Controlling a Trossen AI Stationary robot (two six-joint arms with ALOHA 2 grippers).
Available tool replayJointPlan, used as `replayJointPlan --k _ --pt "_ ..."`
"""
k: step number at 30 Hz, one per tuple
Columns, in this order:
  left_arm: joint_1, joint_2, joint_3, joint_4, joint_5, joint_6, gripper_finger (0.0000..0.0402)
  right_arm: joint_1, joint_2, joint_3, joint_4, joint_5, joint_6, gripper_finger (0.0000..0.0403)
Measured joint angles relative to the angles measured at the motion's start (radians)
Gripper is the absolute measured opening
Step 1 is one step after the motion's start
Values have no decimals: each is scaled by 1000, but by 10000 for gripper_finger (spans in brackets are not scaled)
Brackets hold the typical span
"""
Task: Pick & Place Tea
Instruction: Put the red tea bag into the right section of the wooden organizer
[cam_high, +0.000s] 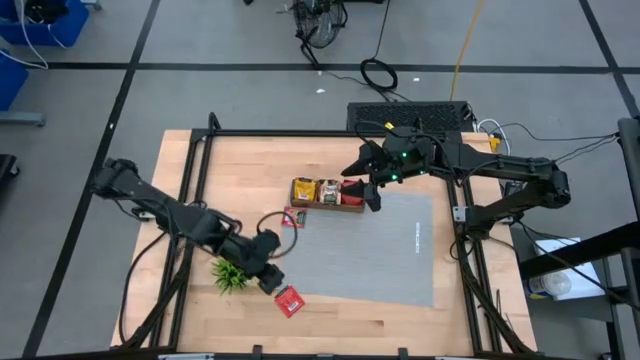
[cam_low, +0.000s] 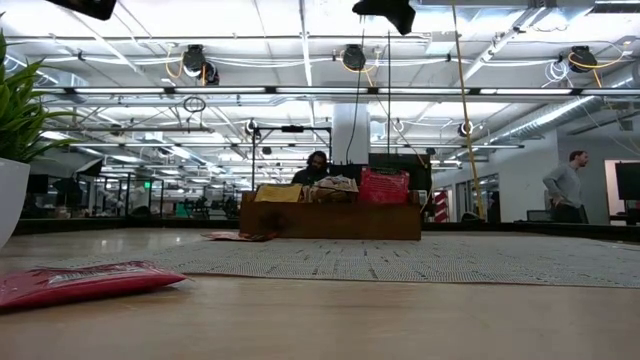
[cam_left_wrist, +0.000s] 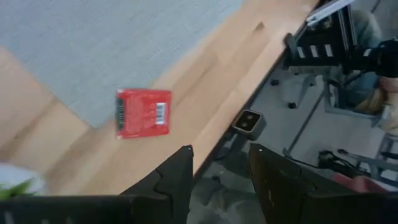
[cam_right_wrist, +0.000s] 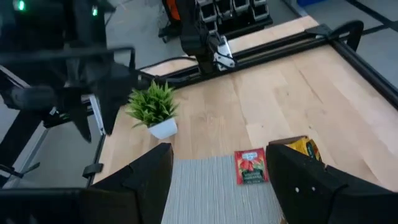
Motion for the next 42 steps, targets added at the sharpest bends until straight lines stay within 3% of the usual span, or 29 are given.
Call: replayJointPlan --k 16,30,42 --pt "-27 276 184 -89 -7 -22 156 -3 -11 0 -2 2 -29 238" --pt "-70 466 252 -126 -82 -49 156 -10 -11 0 4 5 -52 238" --pt "-86 581 252 -105 -67 -91 156 -42 -11 0 6 2 -52 238"
